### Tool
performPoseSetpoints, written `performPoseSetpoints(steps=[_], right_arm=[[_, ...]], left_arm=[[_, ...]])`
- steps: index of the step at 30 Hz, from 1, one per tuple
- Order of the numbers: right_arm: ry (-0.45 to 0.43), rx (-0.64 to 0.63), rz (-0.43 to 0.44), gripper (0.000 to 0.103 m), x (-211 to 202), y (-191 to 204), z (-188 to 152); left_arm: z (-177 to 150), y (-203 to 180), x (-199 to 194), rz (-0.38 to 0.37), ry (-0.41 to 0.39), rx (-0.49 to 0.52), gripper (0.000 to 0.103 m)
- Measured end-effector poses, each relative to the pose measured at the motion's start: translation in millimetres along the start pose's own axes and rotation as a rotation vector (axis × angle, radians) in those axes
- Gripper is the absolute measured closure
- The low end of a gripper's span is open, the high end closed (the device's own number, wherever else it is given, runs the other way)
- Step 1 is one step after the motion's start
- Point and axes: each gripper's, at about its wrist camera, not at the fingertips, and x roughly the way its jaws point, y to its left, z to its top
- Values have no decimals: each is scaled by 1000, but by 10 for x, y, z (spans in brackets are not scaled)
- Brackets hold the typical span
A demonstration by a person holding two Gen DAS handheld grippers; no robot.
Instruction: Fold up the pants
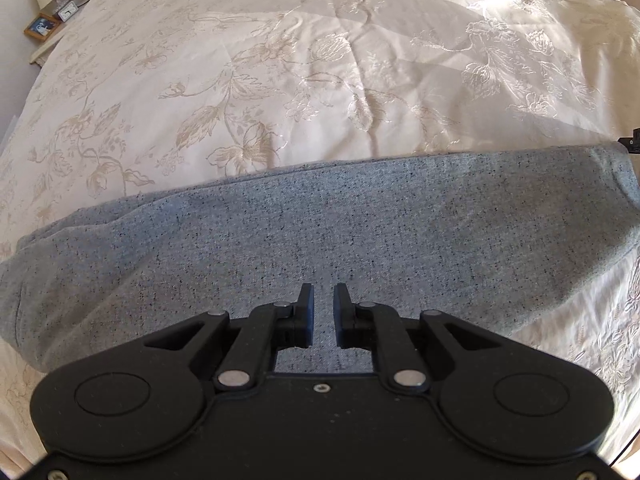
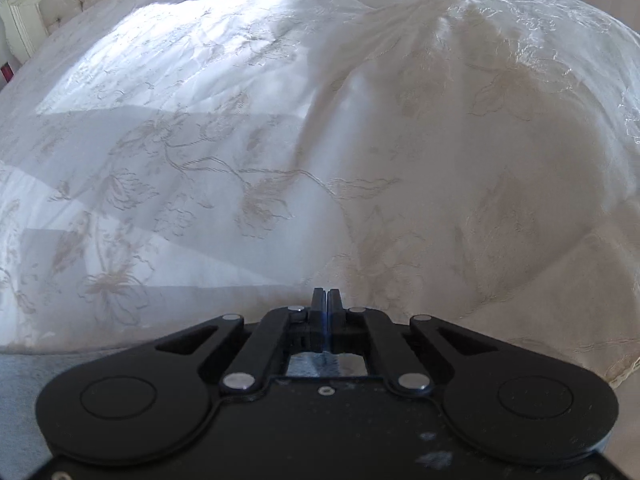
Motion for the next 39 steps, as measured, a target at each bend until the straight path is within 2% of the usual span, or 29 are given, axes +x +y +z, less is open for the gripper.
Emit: performPoseSetpoints(steps=[2, 3, 6, 9, 13, 17, 23, 25, 29, 32, 34, 36, 39], right_arm=[[-5, 64, 37, 100, -61, -117, -11], [-26, 79, 38, 92, -129, -135, -18], [-96, 73, 45, 81, -390, -122, -57], [-141, 32, 68, 81, -655, 11, -126], [-137, -16, 129, 80, -892, 306, -297], [-101, -87, 191, 79, -1070, 833, -572], [-44, -93, 269, 78, -1336, 1710, -1045], [-35, -102, 279, 78, -1438, 2030, -1201], [-9, -96, 290, 78, -1580, 2692, -1488], [8, -83, 299, 78, -1642, 3136, -1692], [22, -76, 320, 78, -1694, 3394, -1828], [41, -71, 350, 77, -1753, 3618, -1986], [116, -79, 432, 74, -1846, 3966, -2276]], left_arm=[[-56, 106, -8, 21, -1, -16, 81], [-76, 175, -10, 32, 0, -26, 81], [-103, 439, -27, 68, -3, -59, 81], [-95, 749, -27, 110, -5, -86, 81], [-82, 1229, -19, 171, -14, -100, 81], [-36, 1776, 78, 207, -9, -103, 81], [49, 2432, 484, 136, 36, -82, 81], [96, 2556, 684, 120, 48, -50, 81], [266, 2717, 1109, 168, 24, 62, 80], [372, 2784, 1322, 177, 1, 137, 80], [404, 2813, 1357, 172, -6, 181, 80], [400, 2882, 1288, 137, -21, 206, 79], [311, 3017, 1096, 105, -50, 215, 79]])
